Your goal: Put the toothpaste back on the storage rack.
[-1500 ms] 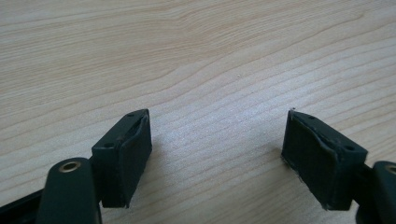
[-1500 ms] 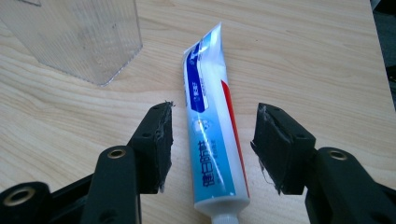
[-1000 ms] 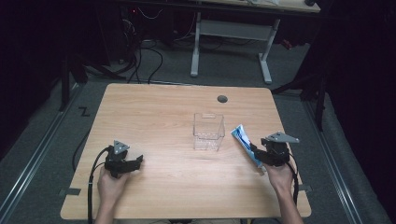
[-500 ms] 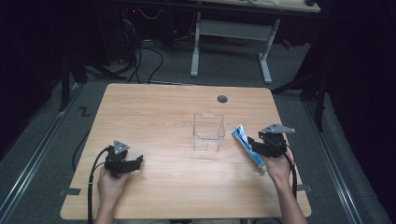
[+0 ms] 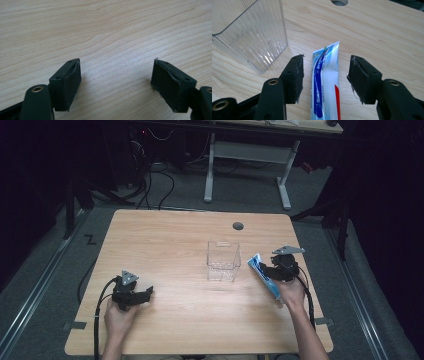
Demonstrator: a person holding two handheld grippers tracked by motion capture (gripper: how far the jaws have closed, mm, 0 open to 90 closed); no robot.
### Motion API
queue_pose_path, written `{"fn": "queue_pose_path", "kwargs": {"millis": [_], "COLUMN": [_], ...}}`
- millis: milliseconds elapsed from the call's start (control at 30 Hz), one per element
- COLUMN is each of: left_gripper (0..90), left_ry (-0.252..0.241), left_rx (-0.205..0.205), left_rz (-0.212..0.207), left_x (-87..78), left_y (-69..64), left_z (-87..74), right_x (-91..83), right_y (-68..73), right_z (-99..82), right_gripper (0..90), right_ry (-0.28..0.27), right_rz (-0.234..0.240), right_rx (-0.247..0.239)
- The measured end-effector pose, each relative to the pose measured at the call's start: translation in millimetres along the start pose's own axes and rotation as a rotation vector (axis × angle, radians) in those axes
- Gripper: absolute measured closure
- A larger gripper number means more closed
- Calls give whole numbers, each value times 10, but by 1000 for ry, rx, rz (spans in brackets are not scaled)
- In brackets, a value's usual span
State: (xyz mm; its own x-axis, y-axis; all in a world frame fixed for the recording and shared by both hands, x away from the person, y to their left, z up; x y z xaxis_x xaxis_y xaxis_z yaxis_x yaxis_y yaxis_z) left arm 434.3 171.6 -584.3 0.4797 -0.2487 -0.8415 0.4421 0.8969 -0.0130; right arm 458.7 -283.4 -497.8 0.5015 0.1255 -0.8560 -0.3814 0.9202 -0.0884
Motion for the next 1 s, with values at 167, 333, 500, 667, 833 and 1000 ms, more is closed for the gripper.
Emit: {"fn": "queue_pose_path", "kwargs": {"millis": [167,333,500,667,833,1000], "left_gripper": [241,241,241,241,241,241], "left_ry": [0,0,0,0,0,0], "left_rx": [0,0,0,0,0,0], "left_rz": [0,0,0,0,0,0], "left_x": [0,0,0,0,0,0], "left_y": [0,0,0,0,0,0], "left_z": [0,0,0,0,0,0], "right_x": [69,164,252,326,398,468], "right_y": [16,24,51,68,64,40], "right_z": [55,78,100,121,123,104], "right_gripper": [457,456,455,454,453,452], "right_ry": [21,58,89,116,150,180], "right_rz": [-2,-13,-14,-17,-21,-28], "right_rx": [-8,-21,-33,-42,-42,-43]}}
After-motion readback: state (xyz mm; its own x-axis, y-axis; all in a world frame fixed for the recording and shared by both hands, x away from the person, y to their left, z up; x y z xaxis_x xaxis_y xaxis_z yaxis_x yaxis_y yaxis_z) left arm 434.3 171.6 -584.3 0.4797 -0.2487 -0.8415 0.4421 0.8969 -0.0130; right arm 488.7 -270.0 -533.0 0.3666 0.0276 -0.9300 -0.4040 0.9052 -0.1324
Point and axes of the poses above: each handheld gripper's, and its own axes: x roughly forward along the jaws, z roughly out of its top, y roughly to its left, the point moved 7 cm from there along x, roughly forward along the jaws, and after that the axes turned 15 degrees about y, right-handed, at the moved point
